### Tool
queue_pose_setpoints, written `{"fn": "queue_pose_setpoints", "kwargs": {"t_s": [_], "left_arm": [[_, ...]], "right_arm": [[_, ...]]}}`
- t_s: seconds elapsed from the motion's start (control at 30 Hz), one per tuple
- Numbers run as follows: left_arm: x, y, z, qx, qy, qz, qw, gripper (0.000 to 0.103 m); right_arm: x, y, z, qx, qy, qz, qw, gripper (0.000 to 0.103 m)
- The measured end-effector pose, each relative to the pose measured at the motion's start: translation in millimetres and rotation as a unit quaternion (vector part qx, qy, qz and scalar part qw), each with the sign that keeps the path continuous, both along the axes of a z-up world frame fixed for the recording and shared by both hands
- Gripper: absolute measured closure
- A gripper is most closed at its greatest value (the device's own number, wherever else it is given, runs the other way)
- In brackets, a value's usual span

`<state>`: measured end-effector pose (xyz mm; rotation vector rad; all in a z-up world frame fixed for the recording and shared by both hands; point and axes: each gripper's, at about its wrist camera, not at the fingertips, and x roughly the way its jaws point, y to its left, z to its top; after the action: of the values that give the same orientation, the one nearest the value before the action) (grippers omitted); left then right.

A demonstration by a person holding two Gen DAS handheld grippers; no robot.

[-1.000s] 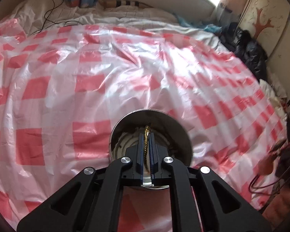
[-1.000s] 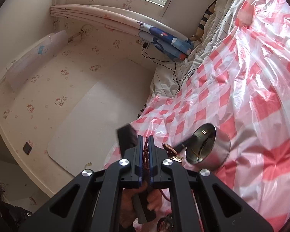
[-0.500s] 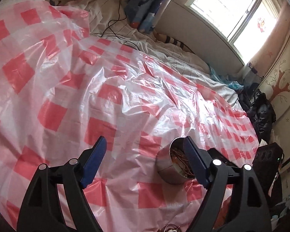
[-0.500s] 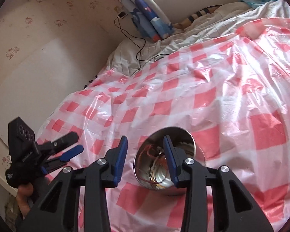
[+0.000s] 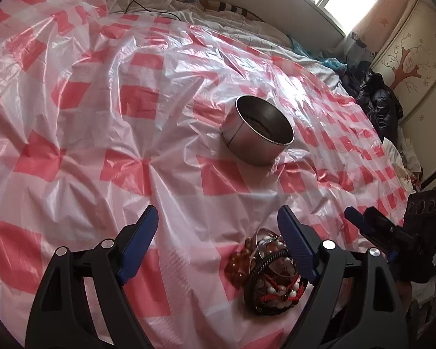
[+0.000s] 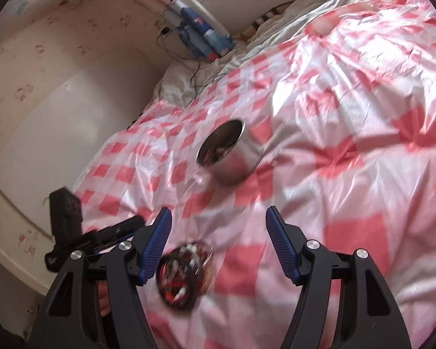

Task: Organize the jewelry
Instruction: 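Lower the left gripper onto the black braided bracelet and close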

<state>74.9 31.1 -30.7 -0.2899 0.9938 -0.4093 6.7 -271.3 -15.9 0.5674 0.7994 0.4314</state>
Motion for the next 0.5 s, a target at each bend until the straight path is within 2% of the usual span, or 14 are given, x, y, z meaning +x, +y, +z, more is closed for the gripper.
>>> {"fn": "queue_pose_setpoints", "kwargs": {"t_s": [0.07,0.13,0.37,0.5], "left_arm": [[-1.7,-1.8,-7.9,-0.027,0.02,-0.011,0.9994,0.023],[-4.3,-8.0,-12.0,-0.032,0.028,-0.027,0.9987,0.023],[-36.8,-19.6,-13.3,0.027,-0.003,-0.042,0.9987,0.023],[-56.2,-26.0,-7.4,0.069,-0.048,-0.068,0.9941,0.023]], "right_arm": [[-6.9,9.3,1.1,-0.016,-0.006,0.005,1.0,0.038],[-8.4,12.4,-1.0,-0.012,-0.001,0.005,1.0,0.038],[-9.1,-0.2,-12.4,0.015,0.016,-0.01,1.0,0.038],[-8.4,-0.1,-15.0,0.025,0.022,-0.007,0.999,0.038]]}}
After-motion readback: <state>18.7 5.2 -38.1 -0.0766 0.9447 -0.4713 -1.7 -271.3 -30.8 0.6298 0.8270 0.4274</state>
